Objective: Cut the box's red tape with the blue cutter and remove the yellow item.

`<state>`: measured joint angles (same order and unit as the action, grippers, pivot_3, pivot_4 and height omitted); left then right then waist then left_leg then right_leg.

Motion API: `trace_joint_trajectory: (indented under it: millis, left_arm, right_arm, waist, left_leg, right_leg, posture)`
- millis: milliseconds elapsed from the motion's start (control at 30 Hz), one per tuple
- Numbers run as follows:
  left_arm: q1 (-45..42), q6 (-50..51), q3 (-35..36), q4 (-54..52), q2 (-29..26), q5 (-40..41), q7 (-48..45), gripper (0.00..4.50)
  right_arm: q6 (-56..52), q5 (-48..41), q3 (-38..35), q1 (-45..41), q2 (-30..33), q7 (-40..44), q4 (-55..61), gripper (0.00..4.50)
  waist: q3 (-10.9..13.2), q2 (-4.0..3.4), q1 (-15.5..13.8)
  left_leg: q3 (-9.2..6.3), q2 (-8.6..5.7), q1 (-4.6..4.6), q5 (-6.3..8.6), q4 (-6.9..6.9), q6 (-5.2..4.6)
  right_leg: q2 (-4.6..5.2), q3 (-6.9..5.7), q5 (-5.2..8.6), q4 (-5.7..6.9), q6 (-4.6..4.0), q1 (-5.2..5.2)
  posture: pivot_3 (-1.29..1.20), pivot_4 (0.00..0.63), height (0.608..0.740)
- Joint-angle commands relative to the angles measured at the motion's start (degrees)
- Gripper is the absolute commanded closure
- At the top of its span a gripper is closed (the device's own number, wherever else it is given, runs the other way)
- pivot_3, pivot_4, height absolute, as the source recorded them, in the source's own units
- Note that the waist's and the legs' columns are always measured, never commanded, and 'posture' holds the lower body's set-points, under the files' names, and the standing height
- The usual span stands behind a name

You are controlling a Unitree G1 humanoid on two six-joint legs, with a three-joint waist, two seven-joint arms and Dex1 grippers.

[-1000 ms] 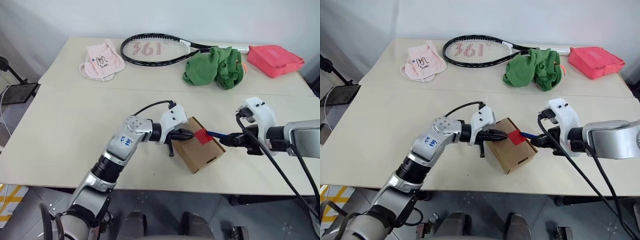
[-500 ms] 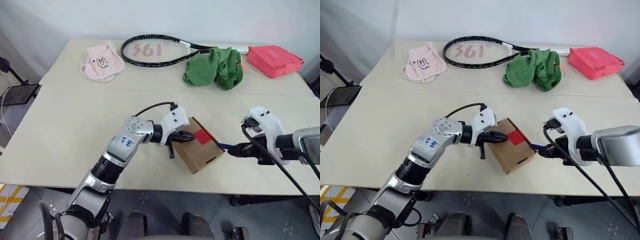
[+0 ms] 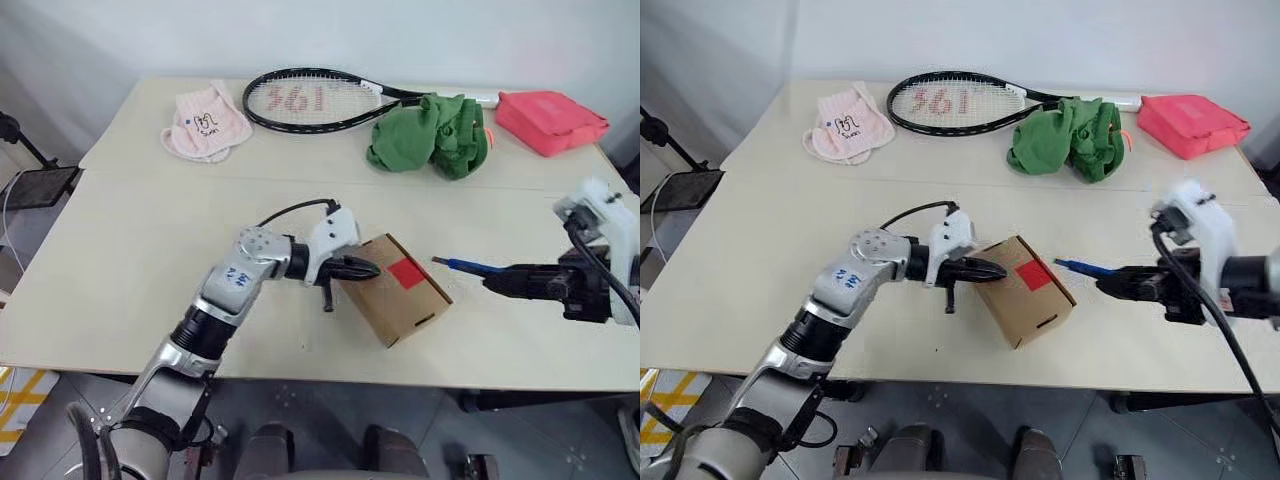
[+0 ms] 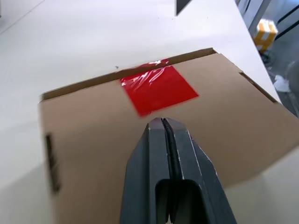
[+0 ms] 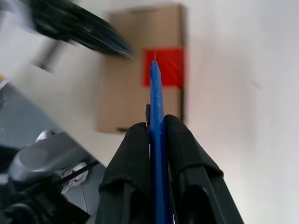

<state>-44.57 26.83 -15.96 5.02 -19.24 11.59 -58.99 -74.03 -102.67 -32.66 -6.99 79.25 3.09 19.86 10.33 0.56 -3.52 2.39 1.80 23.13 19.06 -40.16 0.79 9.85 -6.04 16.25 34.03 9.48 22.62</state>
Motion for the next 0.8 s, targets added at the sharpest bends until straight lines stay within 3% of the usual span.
trace_joint_trajectory:
  millis: [33,167,367,433,500,567,667,800]
  left_arm:
    - [-1.89,-6.46,4.85,-0.27,-1.73,5.15,-6.44,4.50]
    - [-3.02,-9.26,8.45,1.82,-3.30,7.66,-9.17,4.50]
    - [-0.93,-8.63,11.36,1.84,-5.41,9.27,-9.45,4.50]
    - [1.02,-8.31,11.66,0.91,-6.08,9.12,-8.91,4.50]
    - [3.01,-8.43,11.33,-0.25,-6.99,8.63,-8.70,4.50]
    - [3.98,-8.71,11.03,-0.87,-7.57,8.42,-8.56,4.50]
    - [6.76,-8.03,11.24,-2.76,-9.09,7.91,-7.24,4.50]
    - [9.19,-6.85,11.90,-5.02,-9.95,8.44,-4.77,4.50]
  right_arm:
    - [8.65,18.94,-9.05,6.85,-8.40,3.74,1.51,4.32]
    - [26.03,42.81,-7.07,15.88,-15.21,14.13,-0.94,4.32]
    - [48.60,66.41,2.86,13.76,-22.04,20.62,-20.43,4.32]
    - [52.38,69.88,5.31,11.37,-23.95,23.30,-27.23,4.32]
    - [55.82,73.31,7.68,10.97,-24.78,26.56,-29.87,3.59]
    - [56.95,74.40,8.29,10.50,-25.53,29.13,-31.14,3.23]
    - [56.87,74.60,8.95,10.49,-26.90,32.68,-31.58,2.13]
    - [55.92,71.92,4.44,11.63,-27.82,36.20,-29.45,0.71]
  waist:
    - [-0.01,-0.03,-0.15]
    - [-0.03,-0.07,-0.37]
    - [-0.05,-0.10,0.80]
    - [-0.06,-0.18,1.42]
    - [-0.08,-0.27,2.02]
    - [-0.05,-0.32,2.16]
    - [-0.05,-0.32,2.35]
    - [-0.05,-0.33,2.10]
  left_leg:
    - [0.02,-0.01,0.00,0.00,0.01,0.00]
    - [0.04,-0.03,0.00,-0.01,0.07,0.00]
    - [0.12,-0.04,-0.08,-0.03,0.06,-0.04]
    - [0.13,-0.04,-0.16,-0.03,0.08,-0.04]
    - [0.15,-0.04,-0.20,-0.04,0.12,-0.04]
    - [0.15,-0.03,-0.23,-0.04,0.17,-0.03]
    - [0.20,-0.03,-0.24,-0.05,0.10,-0.04]
    - [0.26,-0.02,-0.52,-0.05,0.15,-0.04]
  right_leg:
    - [0.00,0.01,0.00,0.00,0.00,0.03]
    - [0.00,0.03,-0.01,-0.02,0.03,0.05]
    - [0.00,0.11,-0.05,-0.02,0.11,0.01]
    - [0.00,0.13,-0.05,-0.02,0.11,-0.02]
    - [0.00,0.14,-0.05,0.01,0.11,-0.02]
    - [0.00,0.13,-0.05,0.02,0.10,-0.02]
    - [0.00,0.19,-0.06,0.02,0.10,-0.03]
    - [0.00,0.27,-0.07,0.04,0.10,-0.23]
  posture:
    - [0.00,0.150,0.740]
    - [0.00,0.150,0.740]
    - [0.00,0.150,0.740]
    - [0.00,0.150,0.740]
    - [0.00,0.150,0.740]
    - [0.00,0.150,0.740]
    - [0.00,0.150,0.740]
    - [0.00,0.150,0.740]
